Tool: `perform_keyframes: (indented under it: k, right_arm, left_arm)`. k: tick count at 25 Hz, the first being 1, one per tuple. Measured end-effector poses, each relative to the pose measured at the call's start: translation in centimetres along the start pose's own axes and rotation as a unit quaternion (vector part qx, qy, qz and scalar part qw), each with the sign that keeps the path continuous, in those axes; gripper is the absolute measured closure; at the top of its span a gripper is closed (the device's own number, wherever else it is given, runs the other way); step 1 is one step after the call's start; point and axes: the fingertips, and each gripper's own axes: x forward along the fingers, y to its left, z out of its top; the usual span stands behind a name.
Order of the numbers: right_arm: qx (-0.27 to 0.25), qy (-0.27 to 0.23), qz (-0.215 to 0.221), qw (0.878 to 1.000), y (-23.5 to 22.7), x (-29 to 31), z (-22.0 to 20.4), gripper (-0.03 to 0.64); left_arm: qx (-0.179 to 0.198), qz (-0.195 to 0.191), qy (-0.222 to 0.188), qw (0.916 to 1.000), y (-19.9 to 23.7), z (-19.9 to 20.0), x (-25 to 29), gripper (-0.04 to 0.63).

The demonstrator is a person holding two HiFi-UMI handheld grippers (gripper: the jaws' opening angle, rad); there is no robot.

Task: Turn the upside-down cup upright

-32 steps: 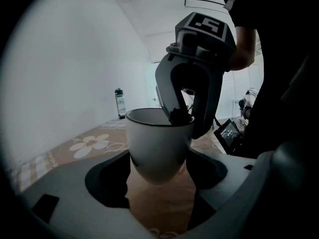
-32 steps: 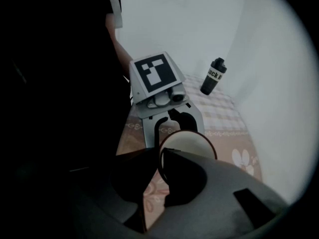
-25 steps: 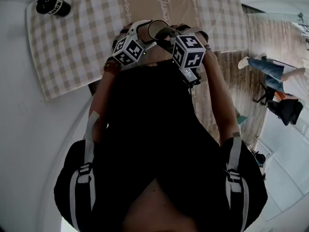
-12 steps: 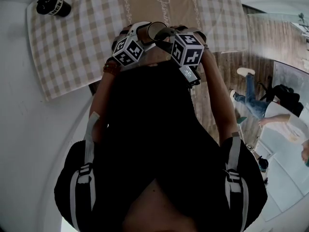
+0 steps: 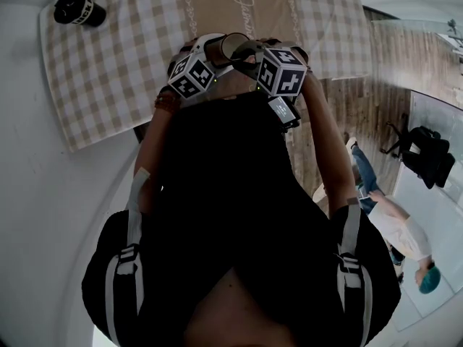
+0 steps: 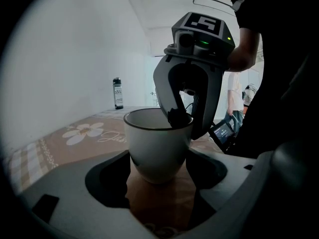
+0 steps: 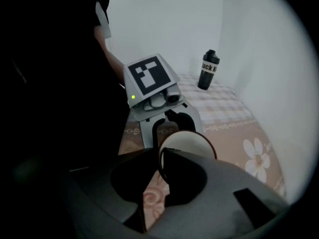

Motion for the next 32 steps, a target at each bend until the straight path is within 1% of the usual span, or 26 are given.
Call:
perform_keyframes:
  k: [19, 32]
  right_arm:
    - [0.006, -0.013, 0.01, 1.0, -0.26, 0.02, 0.33, 0.578]
    - [0.015, -0.02, 0.012, 1.0, -0.31, 0.03, 0.33, 0.577]
  left_arm:
    - [-0.028, -0.018, -0.002, 0.9994, 0.12, -0.21, 0.01, 0.241]
    - [-0.032, -0.019, -0.003, 0.9993, 0.11, -0.26, 0.02, 0.242]
